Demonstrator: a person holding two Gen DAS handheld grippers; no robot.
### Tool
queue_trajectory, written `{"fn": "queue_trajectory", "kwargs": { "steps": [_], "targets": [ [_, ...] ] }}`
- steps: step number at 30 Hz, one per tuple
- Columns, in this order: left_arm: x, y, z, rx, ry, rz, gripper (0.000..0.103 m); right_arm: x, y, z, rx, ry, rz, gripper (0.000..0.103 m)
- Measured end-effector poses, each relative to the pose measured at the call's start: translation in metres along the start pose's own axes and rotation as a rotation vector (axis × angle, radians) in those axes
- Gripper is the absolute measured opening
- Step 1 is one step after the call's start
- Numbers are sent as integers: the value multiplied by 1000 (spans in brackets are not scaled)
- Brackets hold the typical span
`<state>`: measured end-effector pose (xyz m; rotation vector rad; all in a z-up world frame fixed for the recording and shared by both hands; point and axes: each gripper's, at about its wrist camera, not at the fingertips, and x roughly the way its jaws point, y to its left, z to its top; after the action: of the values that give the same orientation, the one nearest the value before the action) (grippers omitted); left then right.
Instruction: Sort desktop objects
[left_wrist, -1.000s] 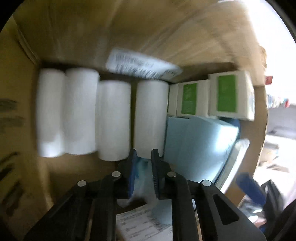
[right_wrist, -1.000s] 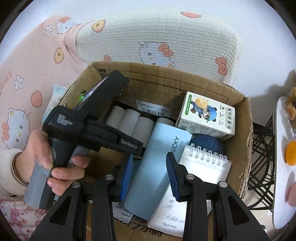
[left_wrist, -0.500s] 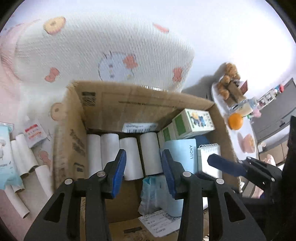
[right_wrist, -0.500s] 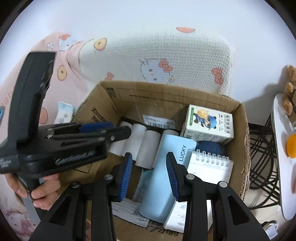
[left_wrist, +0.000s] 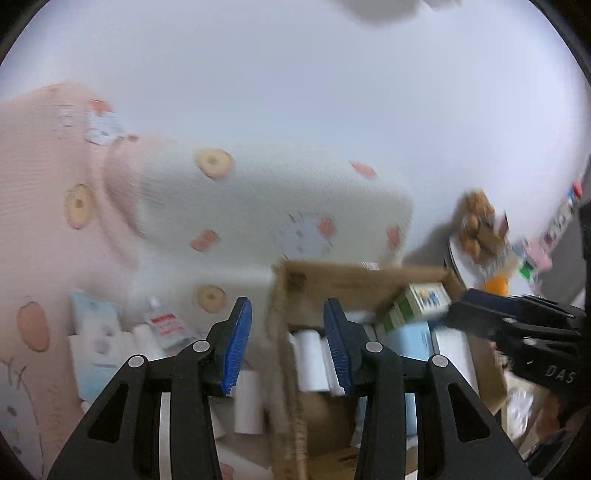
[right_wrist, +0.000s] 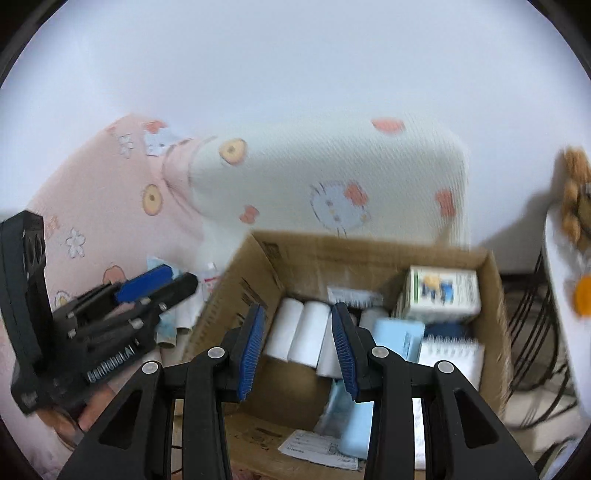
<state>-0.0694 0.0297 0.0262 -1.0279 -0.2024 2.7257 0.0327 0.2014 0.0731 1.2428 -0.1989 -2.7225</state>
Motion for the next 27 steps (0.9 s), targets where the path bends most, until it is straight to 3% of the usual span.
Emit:
{"fn": "queue_trajectory", "kwargs": {
  "steps": [5, 8, 11, 15, 18, 20, 23, 27],
  "targets": [
    [-34, 22, 7, -14, -104, 47, 51, -38, 21, 20, -89, -106, -102, 34],
    [-48, 28, 7, -17, -142, 65, 52, -53, 24, 14, -93, -150, -153, 34],
    [-55, 31, 5, -21, -156, 72, 53, -60, 17, -2, -34, -153, -151, 34],
    [-56, 24, 3, 21, -116, 85, 53, -62, 7, -12, 44, -127, -199, 34],
    [-52, 5, -2, 88, -102, 105, 53, -62, 12, -16, 20, -120, -295, 35],
    [-49, -12, -7, 156, -90, 133, 59, -59, 18, -19, -19, -110, -332, 35],
    [-38, -36, -13, 249, -50, 180, 59, -50, 24, -27, -57, -74, -349, 61],
    [-28, -53, -19, 302, 16, 155, 60, -42, 34, -36, -106, -46, -333, 62]
  ]
}}
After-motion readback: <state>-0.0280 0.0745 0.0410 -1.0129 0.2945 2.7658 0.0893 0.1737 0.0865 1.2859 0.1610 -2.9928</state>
